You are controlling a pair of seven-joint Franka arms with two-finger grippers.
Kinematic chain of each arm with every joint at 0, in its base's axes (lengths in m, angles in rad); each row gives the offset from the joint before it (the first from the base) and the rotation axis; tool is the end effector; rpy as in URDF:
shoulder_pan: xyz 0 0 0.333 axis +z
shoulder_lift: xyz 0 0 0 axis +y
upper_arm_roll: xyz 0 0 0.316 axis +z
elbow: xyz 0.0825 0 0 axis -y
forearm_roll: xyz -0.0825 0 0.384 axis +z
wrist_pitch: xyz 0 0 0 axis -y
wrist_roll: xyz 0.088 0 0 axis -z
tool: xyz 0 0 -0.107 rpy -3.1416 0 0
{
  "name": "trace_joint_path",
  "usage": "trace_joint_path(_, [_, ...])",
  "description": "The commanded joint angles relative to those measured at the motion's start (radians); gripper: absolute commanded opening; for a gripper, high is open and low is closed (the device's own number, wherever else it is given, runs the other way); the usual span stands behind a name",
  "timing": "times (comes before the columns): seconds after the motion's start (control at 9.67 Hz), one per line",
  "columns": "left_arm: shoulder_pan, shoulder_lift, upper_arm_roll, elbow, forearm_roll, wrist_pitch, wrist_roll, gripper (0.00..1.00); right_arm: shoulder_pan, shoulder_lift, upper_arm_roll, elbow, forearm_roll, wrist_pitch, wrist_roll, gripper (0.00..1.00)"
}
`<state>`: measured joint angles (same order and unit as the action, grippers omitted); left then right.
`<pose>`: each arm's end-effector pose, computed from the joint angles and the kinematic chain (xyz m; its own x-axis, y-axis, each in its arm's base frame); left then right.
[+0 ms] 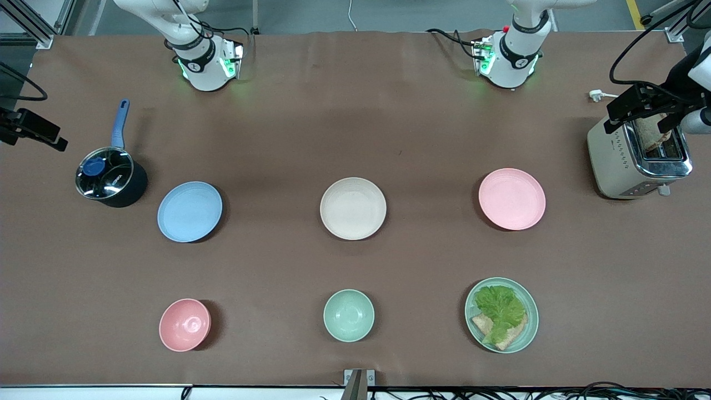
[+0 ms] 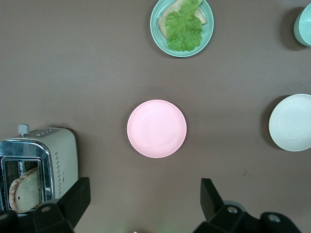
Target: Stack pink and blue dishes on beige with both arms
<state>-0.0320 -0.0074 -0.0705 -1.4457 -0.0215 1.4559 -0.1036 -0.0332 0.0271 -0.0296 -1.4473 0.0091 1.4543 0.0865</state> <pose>0.5367 -0.0579 0.6767 0.9999 -0.0014 0.0154 -0.0017 -0.9997 0.0225 0.5501 -0.0333 0.6570 0.9888 -0.1477 -0.0207 -0.1479 -0.9890 -0.0065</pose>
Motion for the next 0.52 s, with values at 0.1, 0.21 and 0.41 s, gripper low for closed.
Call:
trace_joint_path(0.1, [0.012,0.004,-0.009,-0.022,0.006,0.007,0.008,1.00,-0.005,0.000,0.004,0.005,-0.004,-0.009,-0.011,1.00])
trace_joint_path(0.21, [0.014,0.006,-0.005,-0.022,-0.003,0.009,0.010,1.00,-0.002,0.013,0.004,0.007,-0.012,-0.005,-0.011,1.00])
trace_joint_path(0.41, [0.014,0.006,0.003,-0.030,-0.005,0.014,-0.010,1.00,0.000,0.059,0.007,0.002,-0.005,0.003,-0.013,1.00])
